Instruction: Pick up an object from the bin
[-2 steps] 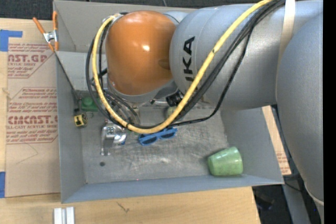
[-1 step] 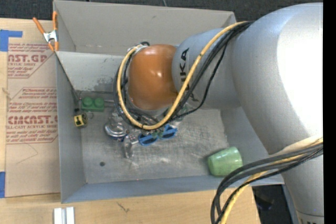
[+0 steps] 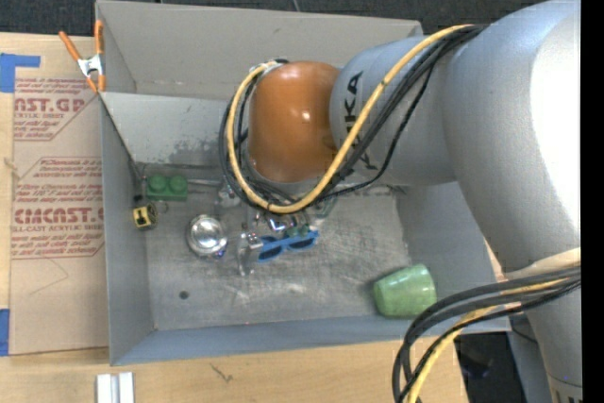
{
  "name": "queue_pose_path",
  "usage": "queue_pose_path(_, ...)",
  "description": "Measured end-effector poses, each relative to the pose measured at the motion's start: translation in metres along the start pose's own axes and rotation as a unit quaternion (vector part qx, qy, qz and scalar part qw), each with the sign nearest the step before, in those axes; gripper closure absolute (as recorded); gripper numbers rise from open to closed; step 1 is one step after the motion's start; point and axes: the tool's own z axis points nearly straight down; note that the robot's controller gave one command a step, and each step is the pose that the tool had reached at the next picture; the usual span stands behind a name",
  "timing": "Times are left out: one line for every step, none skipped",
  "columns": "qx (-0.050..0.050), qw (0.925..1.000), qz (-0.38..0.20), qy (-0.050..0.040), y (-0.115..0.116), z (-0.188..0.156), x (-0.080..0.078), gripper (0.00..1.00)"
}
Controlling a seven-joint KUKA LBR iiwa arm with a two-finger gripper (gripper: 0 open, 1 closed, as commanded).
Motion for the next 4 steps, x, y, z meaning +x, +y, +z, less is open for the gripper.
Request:
queue_pose_path(0.002,0.9999,-0.017,0.0015,-0.1,0.001,0.009,0.0)
queue_pose_path(0.0,0.999,0.045,-0.0054,-0.096,0.03,0.025,0.0)
queue_pose_path(0.0,0.999,0.045,-0.0016,-0.094,0.028,0.023,0.0)
queue_pose_path(0.0,0.999,0.045,-0.0009,-0.095,0.026,0.023,1.0)
